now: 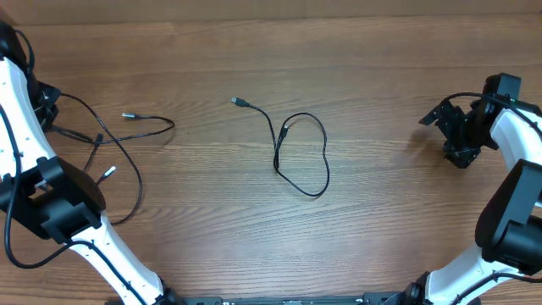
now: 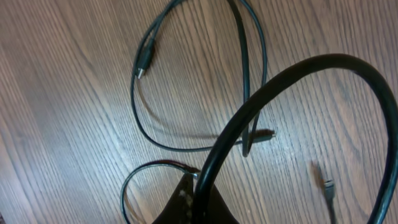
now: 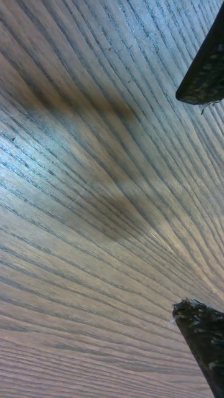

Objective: Untangle cables
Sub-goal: 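Carry the lifted cable leftward with the left gripper toward the table's left side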

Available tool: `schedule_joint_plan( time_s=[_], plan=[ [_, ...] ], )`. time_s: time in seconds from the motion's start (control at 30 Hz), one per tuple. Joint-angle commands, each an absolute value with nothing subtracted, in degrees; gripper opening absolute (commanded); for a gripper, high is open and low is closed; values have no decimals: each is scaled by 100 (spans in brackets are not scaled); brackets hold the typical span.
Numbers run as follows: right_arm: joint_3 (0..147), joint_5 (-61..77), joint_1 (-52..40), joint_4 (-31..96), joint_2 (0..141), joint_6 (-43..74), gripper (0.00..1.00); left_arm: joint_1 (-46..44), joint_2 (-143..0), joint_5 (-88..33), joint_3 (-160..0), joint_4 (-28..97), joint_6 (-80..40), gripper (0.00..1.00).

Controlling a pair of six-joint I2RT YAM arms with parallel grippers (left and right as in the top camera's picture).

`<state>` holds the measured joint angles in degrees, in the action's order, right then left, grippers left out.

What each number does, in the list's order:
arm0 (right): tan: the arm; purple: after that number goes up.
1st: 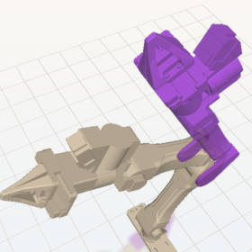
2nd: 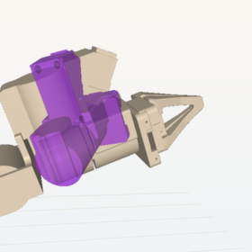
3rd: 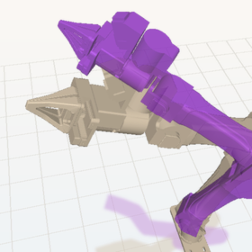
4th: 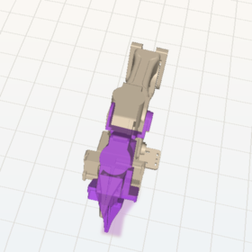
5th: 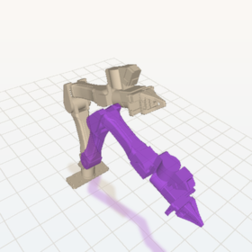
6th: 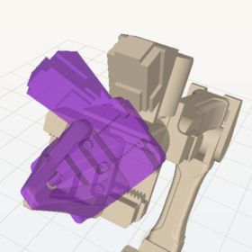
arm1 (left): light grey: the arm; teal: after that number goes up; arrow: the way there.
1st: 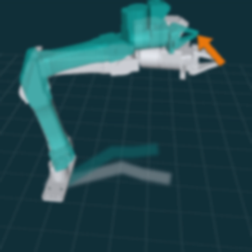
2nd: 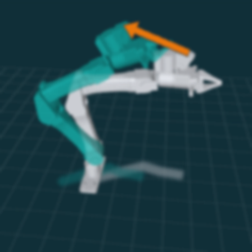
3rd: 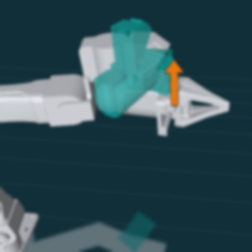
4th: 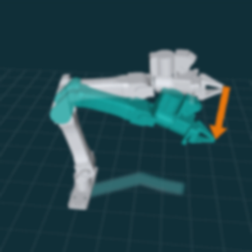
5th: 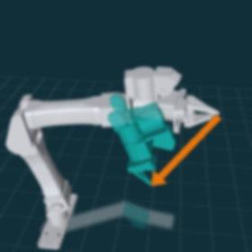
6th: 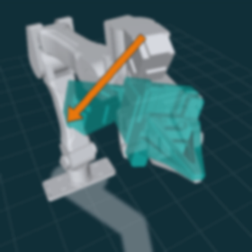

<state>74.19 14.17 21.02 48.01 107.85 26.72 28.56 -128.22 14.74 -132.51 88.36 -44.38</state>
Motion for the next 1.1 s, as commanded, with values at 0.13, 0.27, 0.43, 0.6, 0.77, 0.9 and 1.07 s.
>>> schedule_joint_plan(
  time_s=[0.13,0.27,0.43,0.6,0.77,0.9,1.07],
  plan=[
    [7507,1422,2112,4783,10678,2637,100,2950,-13205,1326,-13323,8847,-4169,4],
    [7507,1422,2112,4786,10678,2637,100,3044,-13314,1297,-13323,8838,-4154,16],
    [7507,1422,2112,4786,10678,2637,100,3242,-13336,580,-13323,8652,-3669,72],
    [7507,1422,2112,4783,10678,2637,100,3413,-13336,-1210,-13323,8326,-2475,74],
    [7507,1422,2112,4786,10678,2635,100,3371,-13336,-2091,-13323,8250,-1752,63],
    [7507,1422,2112,4786,10678,2635,100,3271,-13336,-1365,-13323,8296,-1787,39],
    [7507,1422,2112,4783,10678,2637,100,3177,-13340,-91,-13323,8514,-2351,54]
  ],
)
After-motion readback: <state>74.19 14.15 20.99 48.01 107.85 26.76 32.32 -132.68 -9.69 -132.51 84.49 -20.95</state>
